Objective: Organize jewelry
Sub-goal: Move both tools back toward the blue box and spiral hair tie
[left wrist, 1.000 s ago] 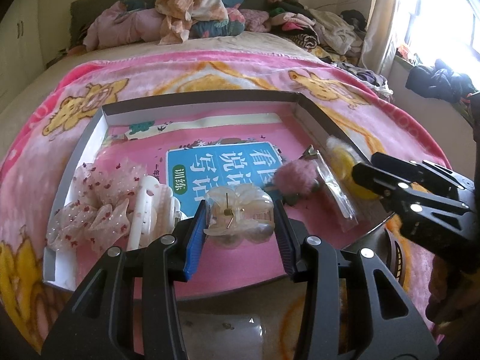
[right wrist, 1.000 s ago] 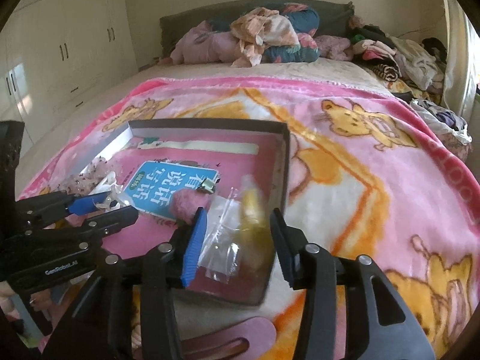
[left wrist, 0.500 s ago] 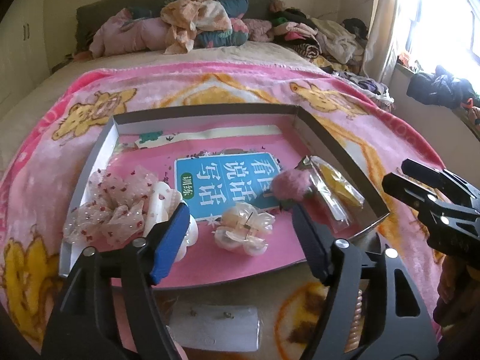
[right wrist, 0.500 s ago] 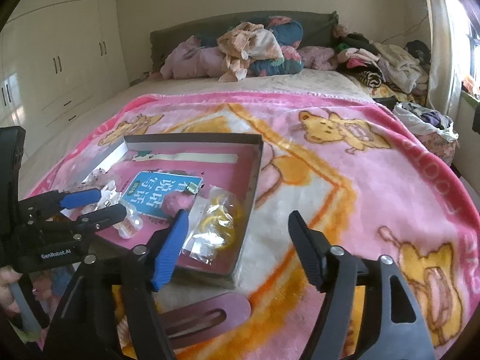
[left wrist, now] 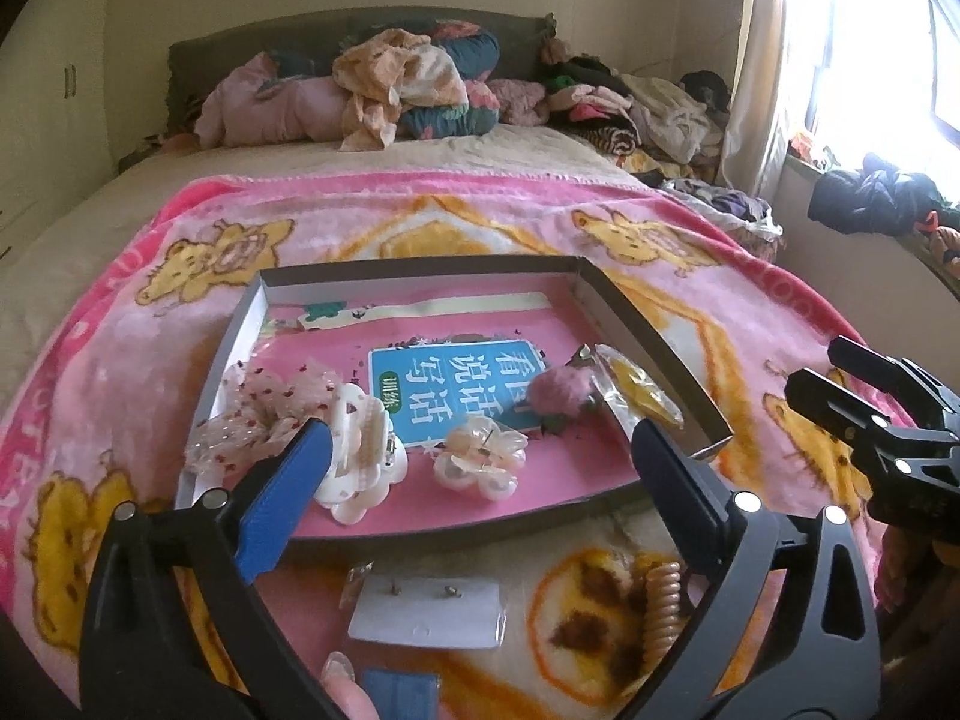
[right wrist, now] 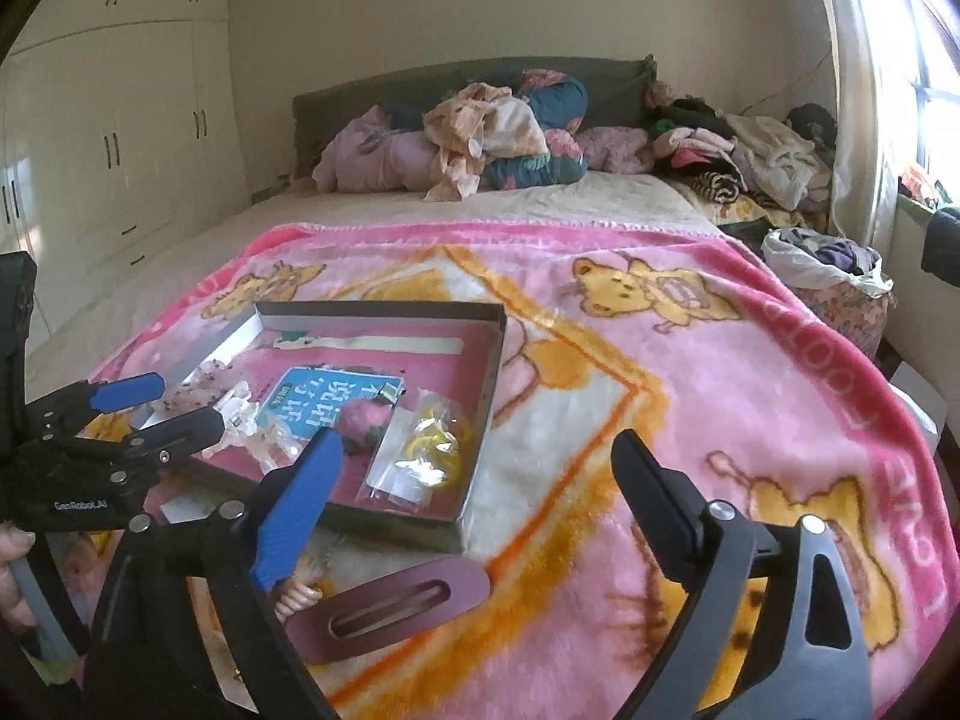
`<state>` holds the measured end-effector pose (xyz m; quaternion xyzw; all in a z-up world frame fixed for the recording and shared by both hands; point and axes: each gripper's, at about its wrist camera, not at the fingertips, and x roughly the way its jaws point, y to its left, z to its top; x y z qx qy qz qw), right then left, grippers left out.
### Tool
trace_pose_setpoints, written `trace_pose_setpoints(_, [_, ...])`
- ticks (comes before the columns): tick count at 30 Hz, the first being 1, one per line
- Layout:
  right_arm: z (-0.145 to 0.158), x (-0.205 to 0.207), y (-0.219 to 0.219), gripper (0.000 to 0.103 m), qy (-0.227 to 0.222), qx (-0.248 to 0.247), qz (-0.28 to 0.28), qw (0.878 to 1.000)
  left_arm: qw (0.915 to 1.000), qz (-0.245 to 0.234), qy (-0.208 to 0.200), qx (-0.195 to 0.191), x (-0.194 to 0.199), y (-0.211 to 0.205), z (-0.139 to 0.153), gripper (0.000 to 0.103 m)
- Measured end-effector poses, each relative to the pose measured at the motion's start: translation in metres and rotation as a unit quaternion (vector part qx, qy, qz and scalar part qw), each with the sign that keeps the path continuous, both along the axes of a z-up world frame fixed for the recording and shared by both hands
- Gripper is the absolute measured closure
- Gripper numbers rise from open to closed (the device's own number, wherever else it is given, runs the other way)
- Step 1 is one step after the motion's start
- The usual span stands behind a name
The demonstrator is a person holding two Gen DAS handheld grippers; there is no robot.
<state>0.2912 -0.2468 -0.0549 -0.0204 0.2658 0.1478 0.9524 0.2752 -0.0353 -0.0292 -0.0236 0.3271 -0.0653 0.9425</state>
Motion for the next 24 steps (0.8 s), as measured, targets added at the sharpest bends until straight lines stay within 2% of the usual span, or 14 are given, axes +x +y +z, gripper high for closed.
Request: trace_pose_setpoints(24, [0.015,-0.053,0.008,0.012,-0.023,-0.005,0.017,1.0,0.9995,0.017,-0.027,-0.01,-0.048,0.02,0.015,0.012])
